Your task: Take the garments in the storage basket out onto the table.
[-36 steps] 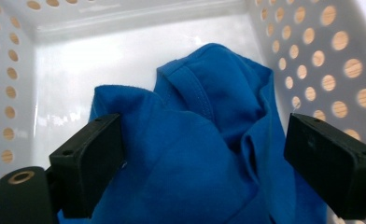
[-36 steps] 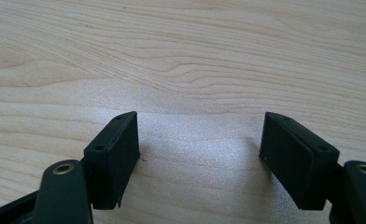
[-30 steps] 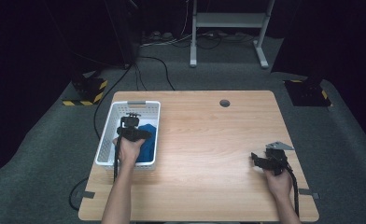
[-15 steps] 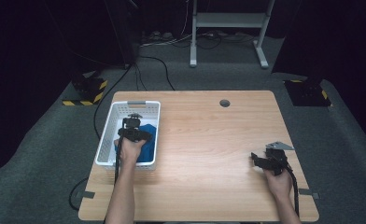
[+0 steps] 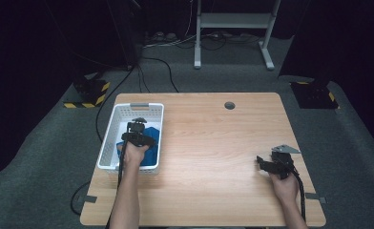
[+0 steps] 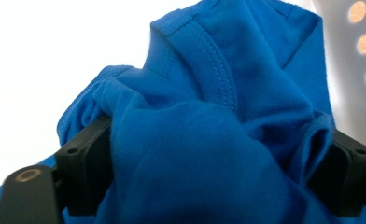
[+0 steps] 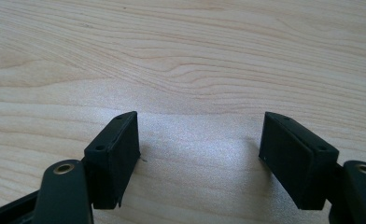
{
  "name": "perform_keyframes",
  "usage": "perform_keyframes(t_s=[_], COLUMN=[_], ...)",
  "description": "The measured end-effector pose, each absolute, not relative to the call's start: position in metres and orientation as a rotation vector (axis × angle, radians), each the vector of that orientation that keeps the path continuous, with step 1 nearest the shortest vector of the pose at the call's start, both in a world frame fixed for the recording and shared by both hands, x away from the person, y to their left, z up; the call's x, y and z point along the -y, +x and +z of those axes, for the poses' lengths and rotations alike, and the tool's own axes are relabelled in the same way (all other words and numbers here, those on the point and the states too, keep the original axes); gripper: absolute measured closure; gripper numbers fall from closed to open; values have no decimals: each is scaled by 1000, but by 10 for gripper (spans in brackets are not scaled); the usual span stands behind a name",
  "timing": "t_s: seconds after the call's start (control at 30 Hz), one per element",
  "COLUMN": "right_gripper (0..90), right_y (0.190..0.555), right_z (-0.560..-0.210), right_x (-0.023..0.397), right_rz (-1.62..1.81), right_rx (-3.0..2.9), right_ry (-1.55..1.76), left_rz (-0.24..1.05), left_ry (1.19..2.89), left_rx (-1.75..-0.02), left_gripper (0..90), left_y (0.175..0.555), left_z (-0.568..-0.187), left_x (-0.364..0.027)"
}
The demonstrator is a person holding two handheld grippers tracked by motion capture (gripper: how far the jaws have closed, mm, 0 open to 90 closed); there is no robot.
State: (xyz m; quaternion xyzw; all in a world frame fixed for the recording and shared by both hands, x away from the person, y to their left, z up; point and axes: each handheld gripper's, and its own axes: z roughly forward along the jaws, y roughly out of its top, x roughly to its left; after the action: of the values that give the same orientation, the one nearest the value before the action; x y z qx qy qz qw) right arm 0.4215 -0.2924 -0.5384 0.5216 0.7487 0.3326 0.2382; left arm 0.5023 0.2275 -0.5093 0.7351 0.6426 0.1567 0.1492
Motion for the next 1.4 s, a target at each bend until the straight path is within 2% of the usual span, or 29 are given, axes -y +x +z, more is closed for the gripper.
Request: perform_keyframes(t_s=[0.17, 0.3, 0.6, 0.77, 1.4], right_gripper=[287, 287, 289, 289, 288], right_y=[422, 422, 422, 422, 422], right_z=[-538, -538, -538, -538, -538], right_x=[292, 292, 292, 292, 293], right_rz=[911, 910, 911, 911, 914], right_rx=[-2050, -2050, -2049, -2049, -2048], right_ry=[1430, 1430, 1431, 1431, 1433], left_rz=[466, 502, 542, 531, 473], left_ry=[2104, 2115, 2151, 2155, 2070], left_rx=[-1840, -1803, -1775, -1788, -1778], left_gripper=[194, 353, 578, 632, 706], left_y=[501, 497, 496, 498, 498], left_z=[-509, -506, -504, -503, -494], left_x=[-227, -225, -221, -222, -228])
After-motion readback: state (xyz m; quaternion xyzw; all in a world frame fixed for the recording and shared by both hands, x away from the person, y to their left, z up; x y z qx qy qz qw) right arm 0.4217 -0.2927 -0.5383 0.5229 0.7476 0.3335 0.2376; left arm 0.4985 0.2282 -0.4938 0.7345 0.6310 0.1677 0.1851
